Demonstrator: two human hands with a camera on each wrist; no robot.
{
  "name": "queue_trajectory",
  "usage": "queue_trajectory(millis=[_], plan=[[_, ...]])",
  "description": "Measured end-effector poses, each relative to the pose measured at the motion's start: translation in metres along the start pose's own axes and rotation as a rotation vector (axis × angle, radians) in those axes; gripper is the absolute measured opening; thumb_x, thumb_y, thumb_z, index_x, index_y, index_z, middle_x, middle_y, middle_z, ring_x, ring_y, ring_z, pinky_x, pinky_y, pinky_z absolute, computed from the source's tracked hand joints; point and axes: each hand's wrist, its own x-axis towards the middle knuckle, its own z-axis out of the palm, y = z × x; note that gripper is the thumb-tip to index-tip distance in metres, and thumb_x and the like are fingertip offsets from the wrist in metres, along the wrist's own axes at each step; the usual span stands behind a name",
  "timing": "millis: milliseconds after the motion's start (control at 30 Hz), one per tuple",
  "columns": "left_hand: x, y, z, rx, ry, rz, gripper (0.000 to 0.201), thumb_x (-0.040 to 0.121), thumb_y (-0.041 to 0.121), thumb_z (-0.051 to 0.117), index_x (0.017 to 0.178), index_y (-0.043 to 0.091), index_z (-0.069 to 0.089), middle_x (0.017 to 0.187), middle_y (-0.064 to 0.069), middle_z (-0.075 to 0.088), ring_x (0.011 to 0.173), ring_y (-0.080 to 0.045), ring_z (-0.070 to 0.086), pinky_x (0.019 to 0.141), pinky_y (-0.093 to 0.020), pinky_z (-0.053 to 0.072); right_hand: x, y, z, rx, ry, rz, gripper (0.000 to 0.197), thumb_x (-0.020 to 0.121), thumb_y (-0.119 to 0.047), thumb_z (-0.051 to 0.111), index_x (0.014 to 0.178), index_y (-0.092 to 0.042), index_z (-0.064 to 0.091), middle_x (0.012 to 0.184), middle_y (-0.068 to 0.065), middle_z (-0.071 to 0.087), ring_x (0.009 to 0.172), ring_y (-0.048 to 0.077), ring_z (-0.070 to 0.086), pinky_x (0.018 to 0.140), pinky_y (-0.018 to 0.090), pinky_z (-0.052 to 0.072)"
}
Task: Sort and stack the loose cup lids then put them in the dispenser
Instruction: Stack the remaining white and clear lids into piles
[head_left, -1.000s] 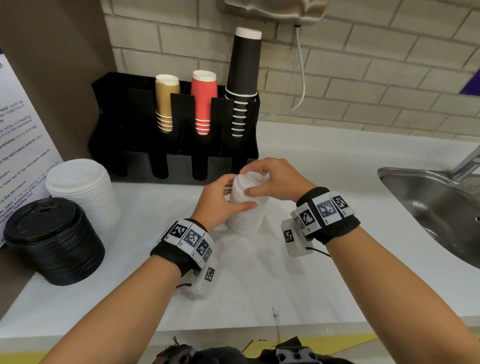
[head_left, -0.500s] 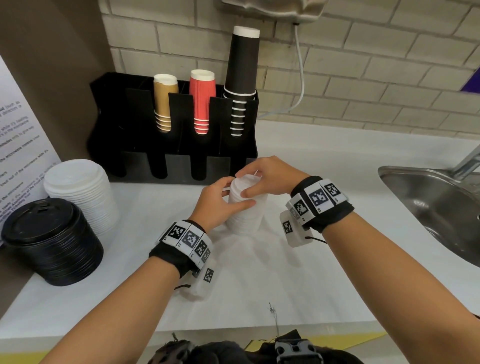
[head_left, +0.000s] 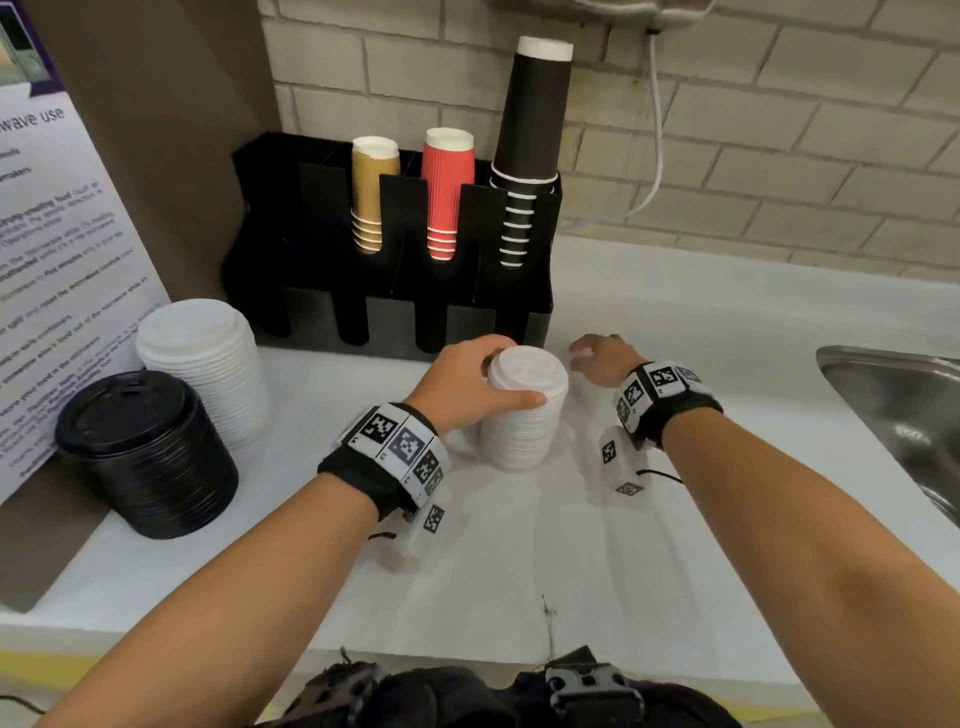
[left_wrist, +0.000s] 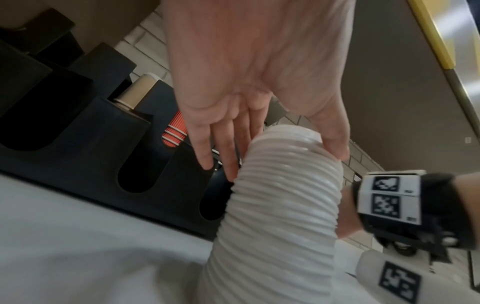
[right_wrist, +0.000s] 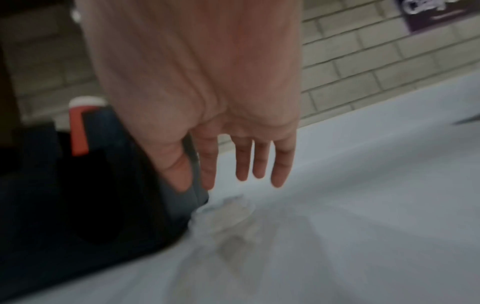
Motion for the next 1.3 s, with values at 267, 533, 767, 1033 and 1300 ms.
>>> queue_trajectory(millis=[267, 533, 767, 1033, 1300], plan=[[-0.002, 0.001, -0.002, 0.034, -0.024, -0.007, 0.059, 0.069, 0.036, 0.086, 0.120, 0.023, 0.061, 0.116, 0.010, 0.064, 0.109, -0.008, 0.058, 0.093, -0.023, 0.048, 0.034, -0.007, 0.024, -0.362, 0.020, -0.008, 0.047, 0.090, -0.036, 0.052, 0.135, -0.022, 0.046, 0.145, 0.012, 0.030, 0.134, 0.032, 0.028, 0.110, 0.042, 0.028], [-0.004, 0.001, -0.001, 0.032, -0.027, -0.014, 0.058, 0.069, 0.037, 0.085, 0.119, 0.027, 0.059, 0.114, 0.016, 0.062, 0.105, 0.000, 0.055, 0.085, -0.011, 0.042, 0.044, -0.005, 0.015, -0.186, -0.026, -0.037, 0.072, 0.077, -0.047, 0.071, 0.133, -0.019, 0.036, 0.112, 0.008, 0.055, 0.098, 0.028, 0.057, 0.077, 0.033, 0.046], [-0.006, -0.003, 0.006, 0.025, 0.004, 0.007, 0.057, 0.071, 0.035, 0.084, 0.121, 0.028, 0.058, 0.120, 0.010, 0.061, 0.110, -0.008, 0.056, 0.092, -0.021, 0.045, 0.024, 0.008, -0.020, 0.394, 0.189, 0.041, 0.049, 0.075, -0.043, 0.070, 0.115, -0.021, 0.055, 0.112, 0.009, 0.058, 0.092, 0.024, 0.061, 0.077, 0.032, 0.054], [-0.011, -0.001, 0.011, -0.030, 0.058, 0.049, 0.062, 0.068, 0.030, 0.087, 0.123, 0.028, 0.057, 0.117, 0.008, 0.056, 0.108, -0.009, 0.056, 0.089, -0.015, 0.042, -0.066, -0.018, -0.047, 0.690, -0.101, -0.403, 0.025, 0.083, -0.019, 0.067, 0.101, -0.035, 0.062, 0.089, 0.000, 0.064, 0.081, 0.009, 0.062, 0.068, 0.019, 0.050], [-0.017, -0.005, 0.022, -0.109, 0.117, 0.029, 0.083, 0.069, 0.035, 0.086, 0.141, 0.025, 0.045, 0.129, 0.014, 0.055, 0.112, -0.002, 0.054, 0.082, -0.007, 0.042, -0.094, -0.043, -0.038, 0.175, 0.002, -0.549, 0.041, 0.078, -0.027, 0.073, 0.117, -0.032, 0.061, 0.104, 0.000, 0.057, 0.094, 0.013, 0.054, 0.072, 0.014, 0.042]])
